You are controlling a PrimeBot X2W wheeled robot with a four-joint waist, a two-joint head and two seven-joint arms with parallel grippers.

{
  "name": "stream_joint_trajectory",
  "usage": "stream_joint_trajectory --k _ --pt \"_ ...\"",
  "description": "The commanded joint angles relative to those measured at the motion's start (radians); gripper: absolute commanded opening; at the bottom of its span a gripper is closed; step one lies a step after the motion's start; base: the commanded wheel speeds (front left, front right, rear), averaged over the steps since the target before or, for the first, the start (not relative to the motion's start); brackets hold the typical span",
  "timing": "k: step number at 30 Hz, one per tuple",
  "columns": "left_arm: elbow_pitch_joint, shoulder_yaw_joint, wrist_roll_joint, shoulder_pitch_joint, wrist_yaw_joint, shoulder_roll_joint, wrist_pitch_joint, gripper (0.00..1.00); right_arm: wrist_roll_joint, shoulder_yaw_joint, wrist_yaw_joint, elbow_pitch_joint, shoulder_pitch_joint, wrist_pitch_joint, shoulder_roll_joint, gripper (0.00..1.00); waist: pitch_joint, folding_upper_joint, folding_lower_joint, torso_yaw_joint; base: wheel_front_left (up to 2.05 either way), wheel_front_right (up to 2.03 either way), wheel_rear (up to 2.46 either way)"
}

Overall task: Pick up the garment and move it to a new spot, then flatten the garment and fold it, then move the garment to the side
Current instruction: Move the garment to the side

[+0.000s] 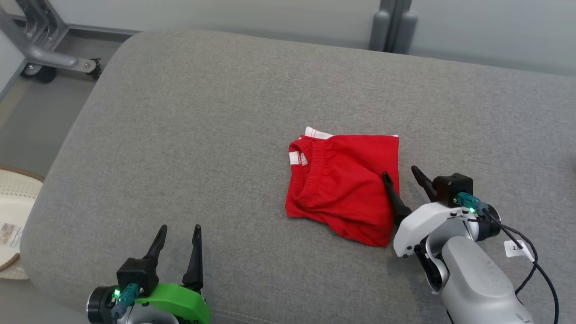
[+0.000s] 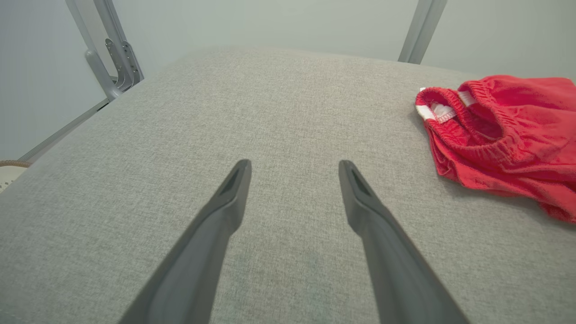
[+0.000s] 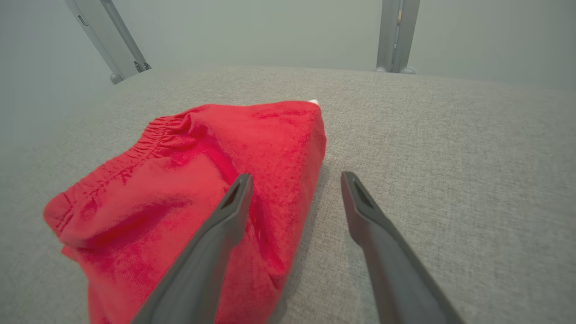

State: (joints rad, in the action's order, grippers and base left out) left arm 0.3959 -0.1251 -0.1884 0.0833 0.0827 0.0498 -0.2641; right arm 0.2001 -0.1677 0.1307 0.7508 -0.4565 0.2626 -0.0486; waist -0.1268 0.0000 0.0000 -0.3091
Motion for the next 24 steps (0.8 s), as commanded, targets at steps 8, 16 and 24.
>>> stream_joint_trajectory --k 8,16,24 --pt "-0.004 -0.016 -0.025 0.027 -0.012 0.002 0.001 1.00 0.041 -0.019 0.000 0.175 -0.069 0.002 -0.005 0.67 -0.075 0.0000 0.0000 -0.074 0.00 0.00 0.00" --pt "-0.009 -0.023 -0.025 0.037 -0.016 0.002 0.001 1.00 0.037 -0.005 -0.001 0.137 -0.082 0.001 -0.006 0.00 -0.073 0.0000 0.0000 -0.060 0.00 0.00 0.00" --pt "-0.017 -0.012 -0.006 0.013 -0.011 0.003 0.001 1.00 0.046 0.022 -0.001 0.079 -0.020 0.001 -0.005 0.00 -0.009 0.0000 0.0000 0.037 0.00 0.00 0.00"
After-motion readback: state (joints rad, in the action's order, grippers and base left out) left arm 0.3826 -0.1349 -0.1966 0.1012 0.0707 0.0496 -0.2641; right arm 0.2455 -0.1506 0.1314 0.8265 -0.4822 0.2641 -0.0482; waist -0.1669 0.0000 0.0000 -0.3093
